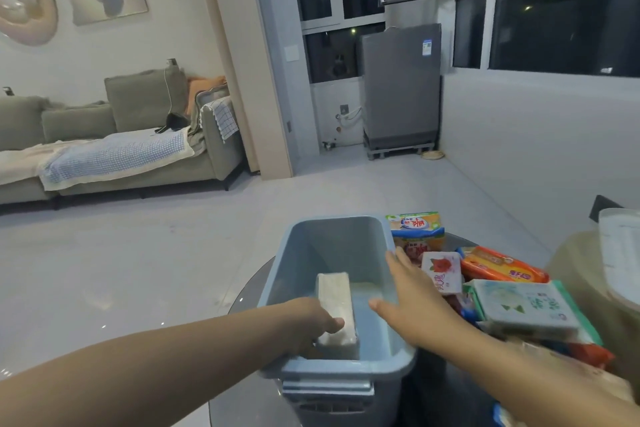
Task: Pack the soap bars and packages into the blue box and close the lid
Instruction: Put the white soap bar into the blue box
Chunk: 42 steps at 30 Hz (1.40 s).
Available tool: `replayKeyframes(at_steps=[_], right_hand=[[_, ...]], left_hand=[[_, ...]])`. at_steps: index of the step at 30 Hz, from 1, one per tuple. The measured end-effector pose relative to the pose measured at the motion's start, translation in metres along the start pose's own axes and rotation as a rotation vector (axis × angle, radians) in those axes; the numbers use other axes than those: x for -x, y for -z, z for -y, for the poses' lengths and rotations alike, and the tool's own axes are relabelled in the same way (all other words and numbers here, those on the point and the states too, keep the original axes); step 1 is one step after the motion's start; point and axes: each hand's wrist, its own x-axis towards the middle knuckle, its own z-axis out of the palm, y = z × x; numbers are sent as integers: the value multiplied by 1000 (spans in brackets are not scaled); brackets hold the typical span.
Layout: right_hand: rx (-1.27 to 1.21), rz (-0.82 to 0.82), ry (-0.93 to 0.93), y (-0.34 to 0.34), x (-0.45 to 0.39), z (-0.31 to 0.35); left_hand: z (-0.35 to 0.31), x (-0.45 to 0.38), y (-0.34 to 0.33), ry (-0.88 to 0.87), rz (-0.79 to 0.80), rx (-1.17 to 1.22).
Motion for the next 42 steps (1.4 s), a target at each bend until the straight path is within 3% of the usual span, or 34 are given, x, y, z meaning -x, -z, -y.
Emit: replayKeyframes(at_steps=[3,6,11,21,27,31,35,38,40,42], right_hand=[[-352,21,-58,-2,2,-4],[-453,-1,-82,-3,5,-9],[-514,-34,-104,-7,2,-15],[-552,-74,-121,-16,-14,-31],[-623,-34,-87,-9,-8,-36],[-741,11,-43,-3,-3,-41],[-732,-156,-129,16,-3,-50],[-782,-260,-199,29,-7,-61],[-794,-317,-206,36,-11,-70],[-653,-403,-182,42,-17,-81]], left_hand=[[-6,-1,-3,-49,39,50],[-14,-4,-7,-106,69,20],[-37,-13,-24,-186,100,26],[-51,-26,-34,-173,42,40],[-51,-29,-31,-137,-4,-219],[-62,-29,-31,-420,-354,-229],[-81,-21,-29,-632,-524,-61],[-96,-21,-35,-797,-571,-160],[-111,-27,-41,-876,-510,-306],[-130,-39,-48,-902,-407,-467]])
